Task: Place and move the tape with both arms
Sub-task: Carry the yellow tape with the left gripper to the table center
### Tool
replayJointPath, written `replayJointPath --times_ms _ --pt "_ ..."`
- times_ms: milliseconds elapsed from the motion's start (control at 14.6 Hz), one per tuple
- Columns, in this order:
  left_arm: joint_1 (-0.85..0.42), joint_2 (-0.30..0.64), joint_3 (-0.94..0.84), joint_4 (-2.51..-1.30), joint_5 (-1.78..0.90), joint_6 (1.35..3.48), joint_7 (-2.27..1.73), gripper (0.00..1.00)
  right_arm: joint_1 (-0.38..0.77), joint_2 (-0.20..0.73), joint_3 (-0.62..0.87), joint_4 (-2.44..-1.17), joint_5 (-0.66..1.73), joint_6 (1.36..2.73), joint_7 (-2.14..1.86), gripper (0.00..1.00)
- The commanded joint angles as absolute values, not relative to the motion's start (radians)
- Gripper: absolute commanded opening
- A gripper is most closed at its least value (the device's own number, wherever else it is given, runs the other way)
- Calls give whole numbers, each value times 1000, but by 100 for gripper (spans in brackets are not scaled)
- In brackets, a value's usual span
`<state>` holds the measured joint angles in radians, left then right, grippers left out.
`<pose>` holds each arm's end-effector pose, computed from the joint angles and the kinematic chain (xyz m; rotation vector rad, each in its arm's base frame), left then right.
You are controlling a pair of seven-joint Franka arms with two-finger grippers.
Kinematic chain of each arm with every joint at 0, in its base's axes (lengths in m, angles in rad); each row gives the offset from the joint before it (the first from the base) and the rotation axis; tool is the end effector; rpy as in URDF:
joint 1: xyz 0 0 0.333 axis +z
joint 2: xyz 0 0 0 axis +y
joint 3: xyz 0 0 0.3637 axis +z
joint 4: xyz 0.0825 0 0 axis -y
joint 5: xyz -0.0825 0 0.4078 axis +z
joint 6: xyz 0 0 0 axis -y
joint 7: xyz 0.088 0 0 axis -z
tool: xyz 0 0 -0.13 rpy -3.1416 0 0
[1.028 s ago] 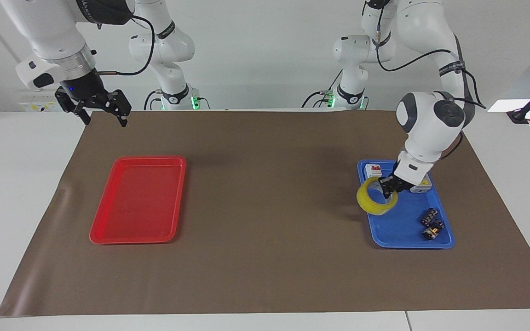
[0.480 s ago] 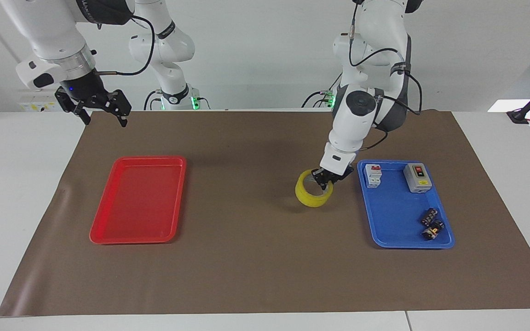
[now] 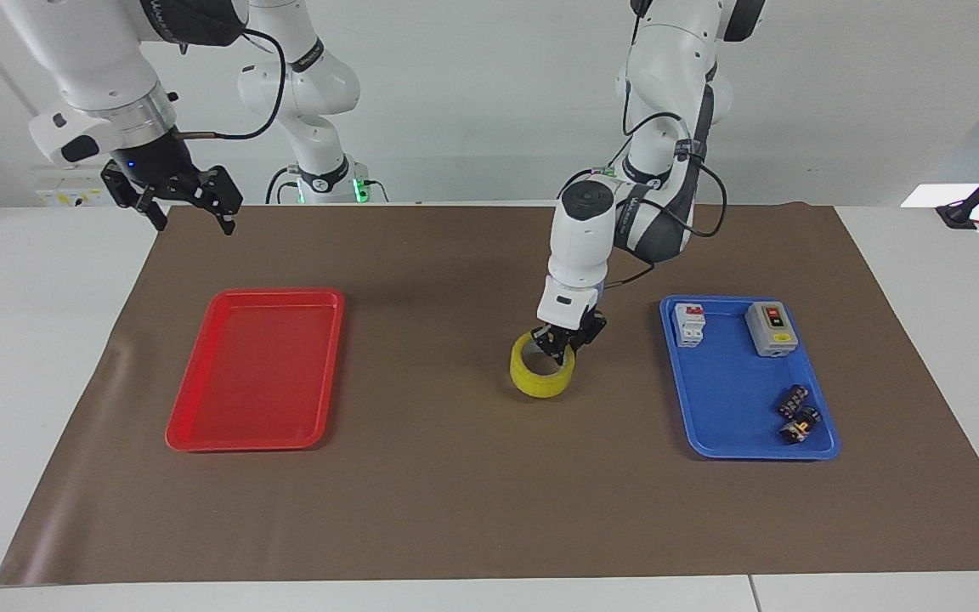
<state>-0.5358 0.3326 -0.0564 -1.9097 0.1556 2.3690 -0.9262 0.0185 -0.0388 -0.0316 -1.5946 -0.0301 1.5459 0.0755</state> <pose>0.5606 -0.3692 0.3434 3.0932 0.3631 0.2491 0.5615 -0.0117 0.6574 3.1093 -0.1387 -0.0140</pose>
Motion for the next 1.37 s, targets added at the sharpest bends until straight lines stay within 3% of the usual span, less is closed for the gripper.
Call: replayJointPath --times_ms 0,480,548,685,891,960,1302 --pt "-578 371 -40 -1867 186 2381 -962 0 6 -54 -28 -1608 -23 1546 64 100" --pt "-604 380 -44 -1876 187 2381 -956 0 6 -54 -28 -1608 -23 1546 64 100" --pt "-604 380 -46 -1878 186 2378 -956 6 8 -54 -28 -1608 -23 1546 64 100" --pt "-604 380 -46 -1878 186 2373 -954 39 6 -54 -28 -1608 -25 1546 64 100" --pt "-604 374 -46 -1878 186 2368 -954 96 6 -54 -28 -1609 -25 1546 64 100" --pt "-600 365 -45 -1878 186 2365 -953 100 6 -54 -28 -1608 -23 1545 64 100" --pt "-537 253 -46 -1890 184 2284 -940 100 11 -64 -28 -1638 -23 1549 80 100"
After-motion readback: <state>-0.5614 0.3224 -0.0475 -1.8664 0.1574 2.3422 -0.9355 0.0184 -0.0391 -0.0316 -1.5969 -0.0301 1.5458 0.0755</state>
